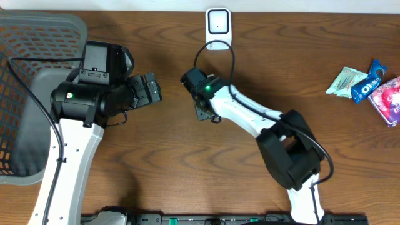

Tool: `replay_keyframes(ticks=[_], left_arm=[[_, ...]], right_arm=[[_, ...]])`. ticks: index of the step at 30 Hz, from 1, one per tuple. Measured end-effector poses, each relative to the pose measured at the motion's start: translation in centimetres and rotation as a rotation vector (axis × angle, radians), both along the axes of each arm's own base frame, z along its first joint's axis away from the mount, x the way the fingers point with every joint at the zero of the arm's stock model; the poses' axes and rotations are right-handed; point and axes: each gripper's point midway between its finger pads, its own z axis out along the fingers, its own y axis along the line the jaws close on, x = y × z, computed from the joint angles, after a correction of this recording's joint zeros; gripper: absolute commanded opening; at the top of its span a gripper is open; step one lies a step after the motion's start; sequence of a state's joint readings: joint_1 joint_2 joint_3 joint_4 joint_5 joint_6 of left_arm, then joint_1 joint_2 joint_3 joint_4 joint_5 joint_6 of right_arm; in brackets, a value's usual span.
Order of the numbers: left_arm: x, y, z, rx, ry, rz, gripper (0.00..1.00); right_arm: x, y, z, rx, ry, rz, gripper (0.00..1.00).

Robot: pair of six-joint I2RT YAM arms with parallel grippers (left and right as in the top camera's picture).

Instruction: Scan the item barcode

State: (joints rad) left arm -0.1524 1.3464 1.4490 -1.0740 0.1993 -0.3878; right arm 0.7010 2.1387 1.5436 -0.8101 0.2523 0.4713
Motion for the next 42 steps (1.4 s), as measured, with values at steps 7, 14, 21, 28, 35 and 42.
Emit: replay_keyframes(ticks=[7,14,21,28,35,42], left_arm=[[0.0,0.0,0.0,0.000,0.000,0.000,0.98],[0.0,0.0,0.0,0.000,0.000,0.000,0.98],[0.0,0.0,0.0,0.000,0.000,0.000,0.98],[0.0,0.0,0.0,0.000,0.000,0.000,0.98],[0.0,0.0,0.0,0.000,0.000,0.001,0.98],[0.0,0.0,0.0,0.000,0.000,0.000,0.98]], right_arm=[[0.7,-0.5,0.1,-0.048,-0.047,-0.025,0.01],[1.1,-0.5,0.3,0.070,0.037,-0.060,0.01],[2.3,-0.3,1.5,0.536,0.281,-0.049,0.01],[2.3,-1.0,5.2,1.018,0.426,0.050,0.01],[1.5,-4.4,4.5,1.187,0.456,-0.009,0.01],[-0.3,-9.2,0.2,1.111,0.497,-0.197,0.22]])
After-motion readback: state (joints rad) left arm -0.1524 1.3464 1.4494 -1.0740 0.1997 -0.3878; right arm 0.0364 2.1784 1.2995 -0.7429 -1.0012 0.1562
